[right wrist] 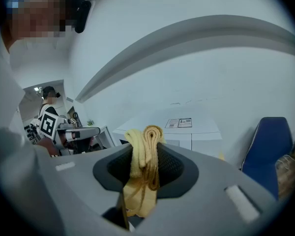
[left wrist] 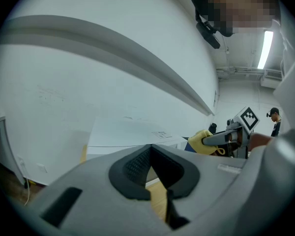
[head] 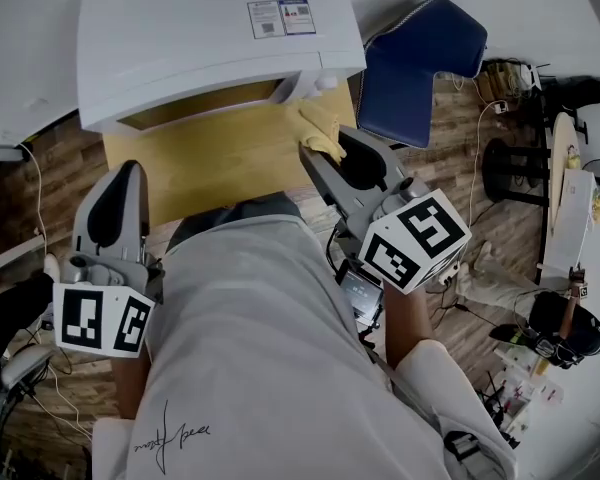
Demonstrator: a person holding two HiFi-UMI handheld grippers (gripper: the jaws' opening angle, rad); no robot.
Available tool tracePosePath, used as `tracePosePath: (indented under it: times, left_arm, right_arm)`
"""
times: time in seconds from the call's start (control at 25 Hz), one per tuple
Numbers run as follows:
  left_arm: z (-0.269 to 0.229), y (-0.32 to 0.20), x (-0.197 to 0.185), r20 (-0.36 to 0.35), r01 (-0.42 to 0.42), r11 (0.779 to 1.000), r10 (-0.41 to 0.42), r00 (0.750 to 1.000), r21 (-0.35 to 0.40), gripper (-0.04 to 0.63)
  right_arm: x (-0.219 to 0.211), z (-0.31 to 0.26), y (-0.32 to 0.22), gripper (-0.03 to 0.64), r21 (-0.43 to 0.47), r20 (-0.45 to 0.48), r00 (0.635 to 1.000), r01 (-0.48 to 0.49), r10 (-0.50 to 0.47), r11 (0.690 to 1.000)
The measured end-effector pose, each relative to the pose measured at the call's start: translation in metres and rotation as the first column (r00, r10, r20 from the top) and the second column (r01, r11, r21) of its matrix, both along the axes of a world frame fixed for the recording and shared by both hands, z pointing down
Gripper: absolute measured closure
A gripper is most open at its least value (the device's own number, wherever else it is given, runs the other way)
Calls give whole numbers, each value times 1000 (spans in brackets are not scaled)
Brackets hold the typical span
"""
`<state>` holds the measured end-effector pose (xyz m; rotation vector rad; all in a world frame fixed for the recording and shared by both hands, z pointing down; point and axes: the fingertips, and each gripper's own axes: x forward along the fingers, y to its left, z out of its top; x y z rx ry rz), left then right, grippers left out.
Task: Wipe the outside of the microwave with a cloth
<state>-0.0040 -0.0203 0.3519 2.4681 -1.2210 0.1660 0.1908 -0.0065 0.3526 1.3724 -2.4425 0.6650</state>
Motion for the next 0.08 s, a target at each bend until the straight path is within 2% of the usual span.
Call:
tracePosePath:
  times: [0.08]
  left_arm:
    - [2,9,-1,5,8,1000,-8,1000,-18,606]
  right_arm:
    - [1,2,9,492,-17,2,1000,-5,5,1000]
